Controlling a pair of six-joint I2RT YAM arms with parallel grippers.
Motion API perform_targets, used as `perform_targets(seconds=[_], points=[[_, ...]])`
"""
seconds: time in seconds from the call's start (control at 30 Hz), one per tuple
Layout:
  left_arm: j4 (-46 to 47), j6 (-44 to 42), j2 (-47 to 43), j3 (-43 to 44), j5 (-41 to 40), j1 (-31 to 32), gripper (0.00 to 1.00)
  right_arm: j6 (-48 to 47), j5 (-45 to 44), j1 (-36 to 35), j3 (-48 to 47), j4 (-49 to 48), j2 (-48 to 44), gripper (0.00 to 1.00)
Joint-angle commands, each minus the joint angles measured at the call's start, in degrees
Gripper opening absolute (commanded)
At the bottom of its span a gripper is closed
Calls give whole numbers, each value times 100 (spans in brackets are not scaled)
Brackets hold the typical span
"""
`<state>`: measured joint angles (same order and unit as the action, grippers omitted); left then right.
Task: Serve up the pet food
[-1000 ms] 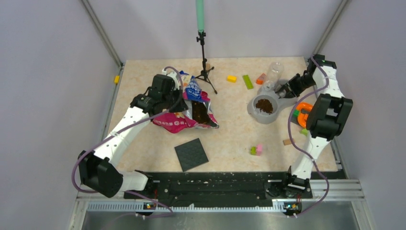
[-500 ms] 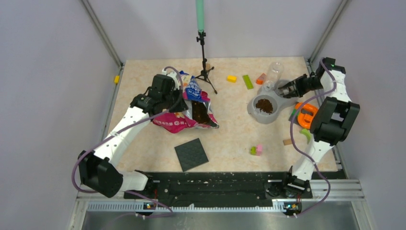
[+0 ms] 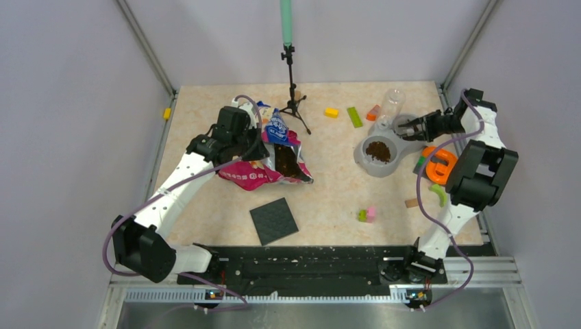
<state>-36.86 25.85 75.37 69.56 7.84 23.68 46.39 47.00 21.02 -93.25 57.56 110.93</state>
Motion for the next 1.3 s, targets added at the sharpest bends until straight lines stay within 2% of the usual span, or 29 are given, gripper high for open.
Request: perform_targets(seconds=[0.0,0.5,0.73,0.97,1.1,1.27], points=[[330,-14,-311,109,-367,-114,0,224,332,103,85,-176,-458,0],[322,-133,-230,225,-278,-109,0,305,368,209,728,-112,-1367,0],[408,-260,-252,331,-358,-109,0,-539,-865,202,1185,666,-2271,0],[436,-456,-16,623,-354,-109,0,-1665,-1919,98,2192,807,-3846,0],[504,-526,138,754,-232,-118,0,-2017,-2602,-539,2632,804,-4728,0],[355,-605,209,808,-305,-128,0,-1973,-3316,-2318,2619,480,-5643,0]])
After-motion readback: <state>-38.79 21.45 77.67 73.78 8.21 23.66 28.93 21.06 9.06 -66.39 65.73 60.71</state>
